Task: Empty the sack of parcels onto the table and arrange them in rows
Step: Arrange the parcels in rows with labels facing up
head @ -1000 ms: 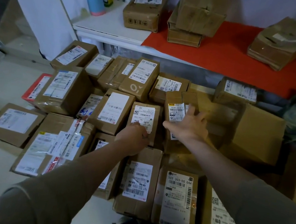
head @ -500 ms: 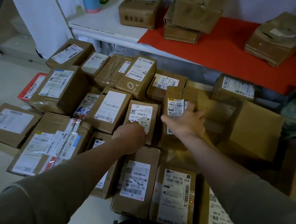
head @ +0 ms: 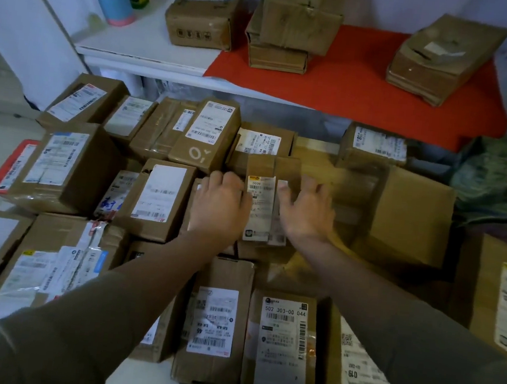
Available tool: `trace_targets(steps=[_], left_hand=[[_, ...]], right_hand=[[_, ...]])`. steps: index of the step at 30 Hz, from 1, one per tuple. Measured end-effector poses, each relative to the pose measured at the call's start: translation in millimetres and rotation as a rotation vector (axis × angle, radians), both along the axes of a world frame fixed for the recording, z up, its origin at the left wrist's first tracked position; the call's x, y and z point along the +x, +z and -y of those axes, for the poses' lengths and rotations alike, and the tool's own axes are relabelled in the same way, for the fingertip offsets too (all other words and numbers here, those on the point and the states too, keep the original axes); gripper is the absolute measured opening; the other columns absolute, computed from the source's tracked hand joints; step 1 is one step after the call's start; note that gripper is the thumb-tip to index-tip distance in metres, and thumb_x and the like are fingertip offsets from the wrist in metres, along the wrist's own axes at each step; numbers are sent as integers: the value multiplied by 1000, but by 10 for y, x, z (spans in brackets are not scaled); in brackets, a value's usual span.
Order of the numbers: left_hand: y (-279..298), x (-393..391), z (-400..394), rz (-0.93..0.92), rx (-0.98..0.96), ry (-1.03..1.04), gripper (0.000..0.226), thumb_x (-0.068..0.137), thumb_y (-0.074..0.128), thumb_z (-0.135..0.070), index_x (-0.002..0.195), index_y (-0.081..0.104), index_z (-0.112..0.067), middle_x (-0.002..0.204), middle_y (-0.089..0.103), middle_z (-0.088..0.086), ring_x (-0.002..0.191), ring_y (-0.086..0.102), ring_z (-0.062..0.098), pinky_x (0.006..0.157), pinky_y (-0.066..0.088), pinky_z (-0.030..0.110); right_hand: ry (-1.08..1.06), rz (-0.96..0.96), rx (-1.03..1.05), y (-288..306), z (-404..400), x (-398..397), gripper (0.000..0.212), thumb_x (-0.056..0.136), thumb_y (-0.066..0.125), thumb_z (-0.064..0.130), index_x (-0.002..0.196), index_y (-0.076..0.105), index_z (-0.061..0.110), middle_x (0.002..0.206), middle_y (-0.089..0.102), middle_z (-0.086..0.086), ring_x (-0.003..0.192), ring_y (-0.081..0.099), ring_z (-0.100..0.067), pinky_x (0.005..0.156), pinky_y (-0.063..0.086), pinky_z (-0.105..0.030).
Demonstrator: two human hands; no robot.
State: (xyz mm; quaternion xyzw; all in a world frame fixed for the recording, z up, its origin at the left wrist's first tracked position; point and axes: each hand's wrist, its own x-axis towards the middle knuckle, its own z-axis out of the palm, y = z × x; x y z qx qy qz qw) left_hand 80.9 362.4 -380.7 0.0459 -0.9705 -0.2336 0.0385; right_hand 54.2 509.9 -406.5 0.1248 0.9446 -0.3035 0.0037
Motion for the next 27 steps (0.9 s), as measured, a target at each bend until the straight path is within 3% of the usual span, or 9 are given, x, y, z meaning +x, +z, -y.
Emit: trace_targets(steps=[5, 10, 13, 18, 22, 25, 27], left_hand=[[99, -377, -465, -20, 5, -161, 28, 93, 59, -32, 118, 59, -20, 123, 53, 1, 115, 44, 19, 99, 39, 33], [108, -854, -883, 82, 96, -265, 32, 96, 57, -30, 125, 56, -19, 127, 54, 0, 122, 45, 16, 101, 42, 32], [92, -1199, -1194, 175, 241, -273, 39, 98, 56, -28, 134, 51, -16, 131, 55, 3, 112, 53, 14, 87, 44, 26], [-108, -1691, -1696, 377, 361, -233, 49, 99, 53, -27, 142, 39, -9, 130, 55, 9, 93, 55, 17, 72, 44, 28], [-255, -2012, -1892, 486, 459, -191, 49, 99, 54, -26, 141, 36, -7, 114, 46, -3, 88, 48, 12, 76, 41, 28], [-267, -2198, -1935, 508, 468, -233, 46, 101, 52, -23, 142, 40, -9, 123, 45, -6, 102, 44, 12, 84, 38, 26], [-294, -2314, -1913, 509, 415, -233, 46, 99, 53, -27, 140, 43, -7, 128, 55, 5, 100, 52, 19, 83, 43, 31]], right_hand=[[-44, -27, 45, 11, -463, -372, 48, 96, 52, 47, 134, 49, 19, 135, 46, -11, 126, 45, -32, 104, 38, -45], [-124, 44, 165, -27, -1086, -879, 59, 92, 58, 45, 135, 48, 5, 136, 44, -19, 128, 40, -38, 107, 35, -47], [-206, 75, 202, -108, -1391, -1180, 64, 93, 55, 43, 138, 42, 0, 140, 41, -24, 130, 38, -41, 110, 32, -48], [-330, 202, 218, -325, -1734, -1635, 68, 96, 49, 46, 142, 36, -2, 145, 40, -23, 135, 37, -40, 111, 29, -47], [-399, 292, 166, -445, -1841, -1900, 62, 98, 46, 47, 140, 39, 2, 143, 47, -19, 134, 42, -36, 110, 30, -44], [-336, 345, 177, -454, -1830, -1951, 54, 97, 45, 43, 137, 41, 7, 142, 49, -17, 136, 39, -36, 111, 26, -46], [-263, 356, 217, -417, -1786, -1888, 55, 97, 43, 44, 137, 43, 7, 142, 48, -16, 138, 35, -36, 111, 24, -48]])
